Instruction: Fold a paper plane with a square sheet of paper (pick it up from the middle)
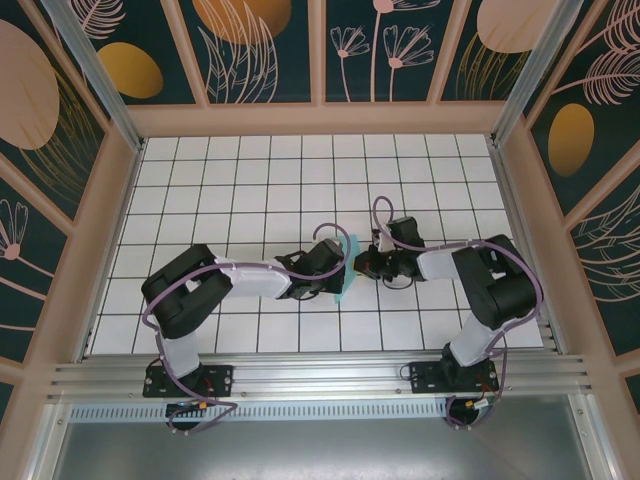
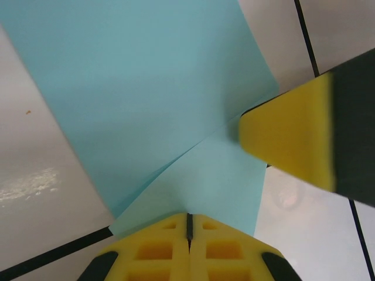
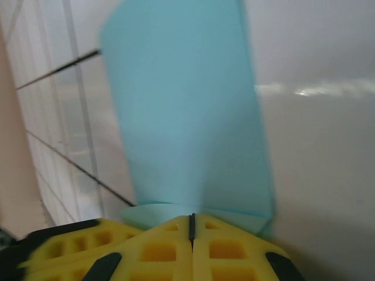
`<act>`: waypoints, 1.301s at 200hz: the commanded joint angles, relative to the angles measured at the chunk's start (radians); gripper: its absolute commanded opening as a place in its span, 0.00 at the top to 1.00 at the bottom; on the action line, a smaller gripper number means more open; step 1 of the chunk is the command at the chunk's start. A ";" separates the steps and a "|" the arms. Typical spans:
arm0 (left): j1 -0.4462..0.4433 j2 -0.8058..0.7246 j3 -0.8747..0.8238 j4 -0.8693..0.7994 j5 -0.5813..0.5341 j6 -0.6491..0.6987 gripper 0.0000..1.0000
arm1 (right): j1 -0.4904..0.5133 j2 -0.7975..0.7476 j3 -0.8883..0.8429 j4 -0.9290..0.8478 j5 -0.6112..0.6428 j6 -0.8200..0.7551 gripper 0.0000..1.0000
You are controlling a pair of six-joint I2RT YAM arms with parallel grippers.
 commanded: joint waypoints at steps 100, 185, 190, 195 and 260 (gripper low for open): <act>0.000 -0.076 0.064 0.032 0.217 -0.024 0.85 | 0.029 0.029 0.005 -0.055 0.079 -0.014 0.99; -0.001 0.026 0.005 0.036 0.218 -0.132 0.88 | 0.035 0.026 0.013 -0.073 0.097 -0.022 0.99; 0.000 0.029 -0.002 0.040 0.225 -0.137 0.88 | 0.035 0.027 0.013 -0.075 0.100 -0.023 0.99; -0.001 0.034 -0.009 0.043 0.230 -0.140 0.88 | 0.036 0.029 0.013 -0.077 0.100 -0.025 0.99; -0.001 0.010 -0.120 0.065 0.248 -0.169 0.89 | 0.036 0.027 0.018 -0.107 0.131 -0.041 0.99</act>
